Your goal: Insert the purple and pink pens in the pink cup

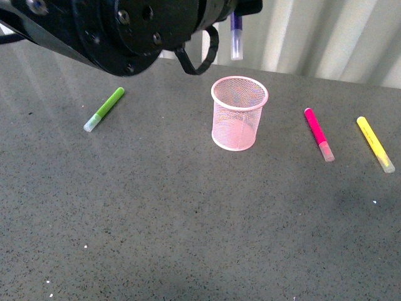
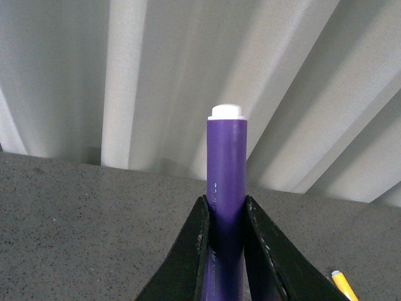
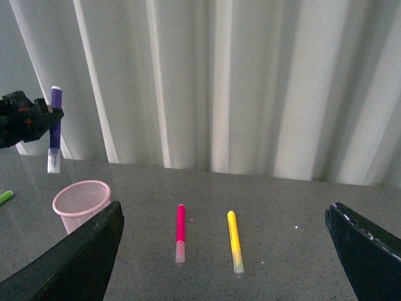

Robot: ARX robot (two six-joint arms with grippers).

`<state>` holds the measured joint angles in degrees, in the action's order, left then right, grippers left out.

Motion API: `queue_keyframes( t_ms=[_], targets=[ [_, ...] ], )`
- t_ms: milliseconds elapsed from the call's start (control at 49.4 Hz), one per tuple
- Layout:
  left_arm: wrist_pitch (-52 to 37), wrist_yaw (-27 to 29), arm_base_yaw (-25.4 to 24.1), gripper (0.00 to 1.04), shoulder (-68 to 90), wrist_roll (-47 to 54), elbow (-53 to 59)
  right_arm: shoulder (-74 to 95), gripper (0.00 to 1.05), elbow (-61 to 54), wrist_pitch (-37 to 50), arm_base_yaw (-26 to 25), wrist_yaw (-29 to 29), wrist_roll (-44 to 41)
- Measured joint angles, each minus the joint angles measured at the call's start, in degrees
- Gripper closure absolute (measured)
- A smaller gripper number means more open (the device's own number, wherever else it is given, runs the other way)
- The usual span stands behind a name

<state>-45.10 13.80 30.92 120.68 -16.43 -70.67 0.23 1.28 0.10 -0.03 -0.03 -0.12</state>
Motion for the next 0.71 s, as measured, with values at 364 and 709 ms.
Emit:
queue_keyframes(
  t_ms=[364,709],
  targets=[
    [-1.3,0.7,-0.1,0.93,6.4,-0.9,-3.6,0.0,0.07,0.0,0.0,0.0,0.0,0.0],
    [-1.2,1.2,-1.6,0.93,11.8,-3.4,-7.1,0.0,0.07,0.0,0.0,0.0,0.0,0.0]
  ],
)
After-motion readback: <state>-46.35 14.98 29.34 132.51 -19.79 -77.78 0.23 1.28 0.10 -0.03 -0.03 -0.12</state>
